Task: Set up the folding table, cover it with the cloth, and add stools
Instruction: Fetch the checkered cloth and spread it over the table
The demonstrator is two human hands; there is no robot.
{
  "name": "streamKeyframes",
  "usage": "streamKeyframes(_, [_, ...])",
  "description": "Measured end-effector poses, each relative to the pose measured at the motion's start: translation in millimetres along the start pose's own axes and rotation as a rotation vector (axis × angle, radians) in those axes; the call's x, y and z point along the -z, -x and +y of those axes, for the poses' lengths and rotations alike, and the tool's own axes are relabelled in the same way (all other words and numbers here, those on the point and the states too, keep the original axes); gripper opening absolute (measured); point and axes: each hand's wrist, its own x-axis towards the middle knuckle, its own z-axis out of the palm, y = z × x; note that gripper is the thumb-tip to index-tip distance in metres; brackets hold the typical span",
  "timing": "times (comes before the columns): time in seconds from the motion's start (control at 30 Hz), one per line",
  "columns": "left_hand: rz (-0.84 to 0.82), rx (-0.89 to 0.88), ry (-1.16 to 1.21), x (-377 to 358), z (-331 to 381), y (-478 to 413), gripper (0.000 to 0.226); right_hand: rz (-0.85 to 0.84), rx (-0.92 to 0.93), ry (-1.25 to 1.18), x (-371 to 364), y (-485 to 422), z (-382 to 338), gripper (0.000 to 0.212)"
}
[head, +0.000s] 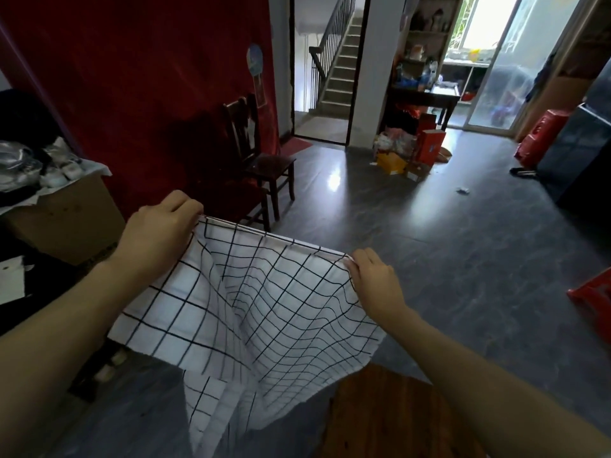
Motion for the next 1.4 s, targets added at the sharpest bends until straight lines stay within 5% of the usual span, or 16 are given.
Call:
streamKeyframes(0.3, [-0.193, -0.071, -0.117, -63, 3, -42, 0.017, -0.121, 0.334, -0.007, -26, -38, 89, 0.016])
streamKeyframes(0.63, [-0.216, -0.155, -0.124, -149, 75, -145, 0.023, -0.102, 0.064, 0.151, -33, -81, 207, 0.038])
streamKeyframes(1.0, [-0.119, -0.215, -0.094, -201, 167, -254, 0.015, -0.062, -0.131, 0.239, 30, -110, 317, 0.007])
streamKeyframes(1.4, [-0.019, -0.363, 0.030, -243, 274, -336, 0.026, -0.112, -0.135, 0.412, 105, -108, 426, 0.021])
